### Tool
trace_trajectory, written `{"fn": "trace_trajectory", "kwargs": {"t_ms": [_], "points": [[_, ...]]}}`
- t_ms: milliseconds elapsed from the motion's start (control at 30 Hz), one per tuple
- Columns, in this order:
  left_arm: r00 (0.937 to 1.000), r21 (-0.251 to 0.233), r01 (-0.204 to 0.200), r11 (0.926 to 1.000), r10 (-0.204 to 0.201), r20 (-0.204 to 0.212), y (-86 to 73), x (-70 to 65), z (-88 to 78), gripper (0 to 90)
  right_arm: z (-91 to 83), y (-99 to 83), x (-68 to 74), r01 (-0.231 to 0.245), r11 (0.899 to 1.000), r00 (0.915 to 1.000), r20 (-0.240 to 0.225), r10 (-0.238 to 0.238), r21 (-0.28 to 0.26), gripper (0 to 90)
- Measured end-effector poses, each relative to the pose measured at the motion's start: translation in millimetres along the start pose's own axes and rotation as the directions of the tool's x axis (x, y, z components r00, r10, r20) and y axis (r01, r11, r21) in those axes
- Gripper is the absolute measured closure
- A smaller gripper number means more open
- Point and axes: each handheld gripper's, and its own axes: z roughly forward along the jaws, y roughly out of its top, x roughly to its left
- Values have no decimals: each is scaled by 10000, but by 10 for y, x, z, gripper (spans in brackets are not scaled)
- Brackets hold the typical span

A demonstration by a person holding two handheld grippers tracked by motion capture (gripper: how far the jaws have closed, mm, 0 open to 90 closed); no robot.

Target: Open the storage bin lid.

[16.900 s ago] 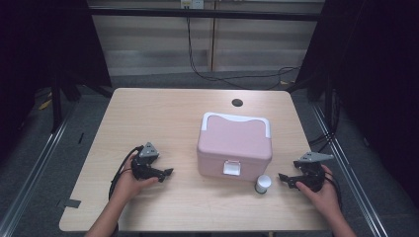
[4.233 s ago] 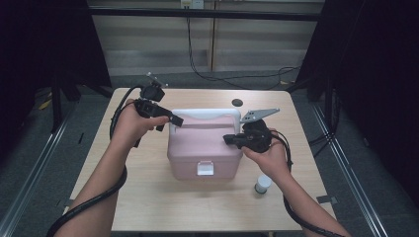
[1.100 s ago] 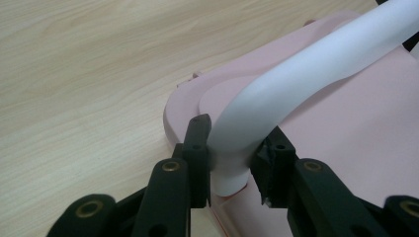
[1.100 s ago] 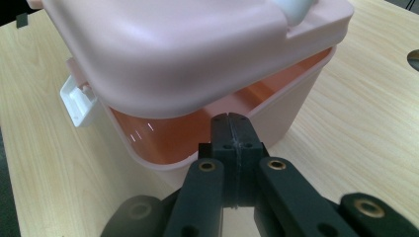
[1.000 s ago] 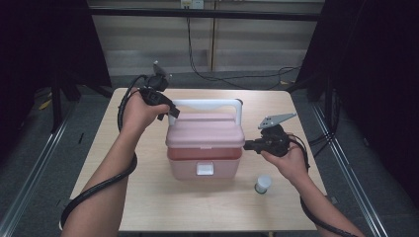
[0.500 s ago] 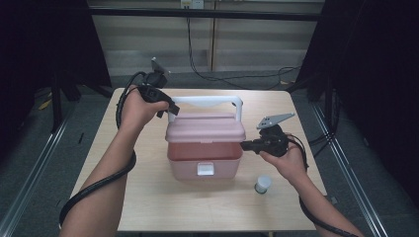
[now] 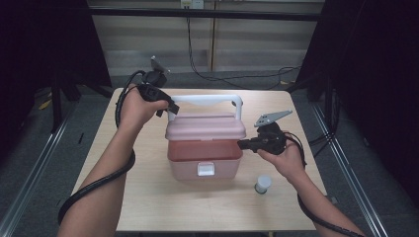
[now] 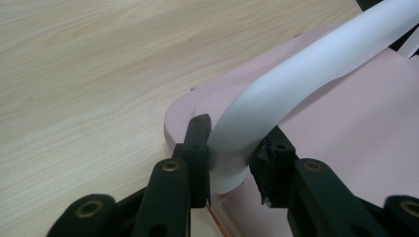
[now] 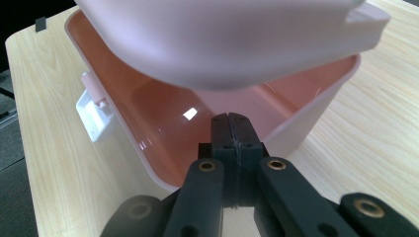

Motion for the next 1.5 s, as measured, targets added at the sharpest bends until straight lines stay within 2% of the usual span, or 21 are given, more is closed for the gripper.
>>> {"fn": "trace_trajectory", "kwargs": {"t_ms": [200, 600, 933, 1133, 1333, 1500], "points": [[9999, -27, -108, 9999, 108, -81, -10, 0, 5, 703, 41, 40, 32, 55, 10000, 9999, -127, -55, -56, 900], [9994, -135, -151, 9998, 147, -305, -16, -20, 37, 701, -10, 119, 60, 126, 9995, 9999, -89, -129, -290, 900], [9989, -256, -270, 9993, 260, -400, -39, -12, 55, 695, -8, 125, 75, 96, 9984, 9996, -278, -112, -564, 900], [9992, -599, -156, 9981, 134, -364, -60, 6, -8, 603, -10, 126, 77, 125, 9989, 9997, -225, -136, -459, 900], [9949, -905, -645, 9938, 570, -828, -158, 36, -114, 434, -9, 136, 89, 164, 9986, 9997, -158, -172, -499, 900], [9944, -1034, -564, 9930, 466, -949, -297, 144, -172, 420, -23, 155, 88, 168, 9986, 9998, -96, -173, -499, 900]]}}
